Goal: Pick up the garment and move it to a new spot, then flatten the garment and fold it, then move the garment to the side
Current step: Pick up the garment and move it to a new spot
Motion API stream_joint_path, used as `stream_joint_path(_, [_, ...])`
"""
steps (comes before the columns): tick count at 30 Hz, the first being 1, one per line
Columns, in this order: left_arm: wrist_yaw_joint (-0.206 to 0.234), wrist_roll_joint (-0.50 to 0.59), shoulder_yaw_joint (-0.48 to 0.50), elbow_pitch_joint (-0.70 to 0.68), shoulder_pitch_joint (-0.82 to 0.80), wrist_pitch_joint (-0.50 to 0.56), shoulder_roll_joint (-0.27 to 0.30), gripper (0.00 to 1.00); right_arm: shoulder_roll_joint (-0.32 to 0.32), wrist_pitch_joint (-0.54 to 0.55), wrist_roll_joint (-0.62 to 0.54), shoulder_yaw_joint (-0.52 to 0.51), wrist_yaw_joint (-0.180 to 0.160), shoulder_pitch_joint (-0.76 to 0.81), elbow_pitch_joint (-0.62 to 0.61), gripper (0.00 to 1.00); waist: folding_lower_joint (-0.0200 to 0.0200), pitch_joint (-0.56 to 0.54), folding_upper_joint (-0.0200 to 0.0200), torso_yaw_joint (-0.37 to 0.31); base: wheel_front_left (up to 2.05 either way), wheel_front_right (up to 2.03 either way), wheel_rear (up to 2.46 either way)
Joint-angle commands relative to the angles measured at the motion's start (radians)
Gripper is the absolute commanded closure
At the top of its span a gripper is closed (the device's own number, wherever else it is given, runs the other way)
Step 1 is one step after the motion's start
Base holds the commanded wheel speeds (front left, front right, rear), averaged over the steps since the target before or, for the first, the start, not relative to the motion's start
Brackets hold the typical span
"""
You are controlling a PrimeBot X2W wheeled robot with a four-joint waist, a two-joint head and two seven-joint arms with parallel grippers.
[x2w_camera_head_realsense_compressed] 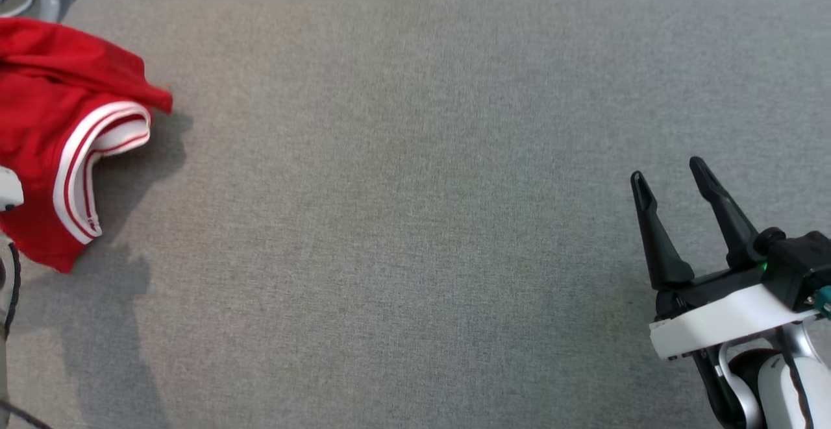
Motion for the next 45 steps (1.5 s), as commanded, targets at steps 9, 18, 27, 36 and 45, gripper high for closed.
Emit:
stream_joint_path(9, [0.085, 0.106, 0.079, -0.468, 0.349, -0.003, -0.094, 1.00, 0.013, -0.023, 0.018, -0.008, 0.000, 0.064, 0.029, 0.00, 0.0000, -0.135, 0.0000, -0.016, 0.00, 0.00, 0.00])
stream_joint_path(18, [0.147, 0.127, 0.073, -0.777, 0.616, 0.029, -0.148, 1.00, 0.025, -0.031, 0.025, -0.016, 0.000, 0.099, 0.040, 0.00, 0.0000, -0.185, 0.0000, -0.023, 0.00, 0.00, 0.00])
stream_joint_path(27, [0.162, 0.166, 0.003, -0.937, 0.679, 0.092, -0.160, 1.00, 0.025, -0.025, 0.020, -0.013, 0.000, 0.089, 0.032, 0.00, 0.0000, -0.187, 0.0000, -0.052, 0.00, 0.00, 0.00])
stream_joint_path(36, [0.139, 0.191, -0.085, -0.986, 0.622, 0.138, -0.161, 1.00, 0.030, -0.045, 0.026, -0.005, 0.000, 0.075, 0.028, 0.00, 0.0000, -0.164, 0.0000, -0.182, 0.00, 0.00, 0.00])
stream_joint_path(45, [0.089, 0.224, -0.200, -0.908, 0.511, 0.179, -0.167, 1.00, 0.038, -0.068, 0.041, 0.002, 0.000, 0.058, 0.035, 0.00, 0.0000, -0.103, 0.0000, -0.360, 0.00, 0.00, 0.00])
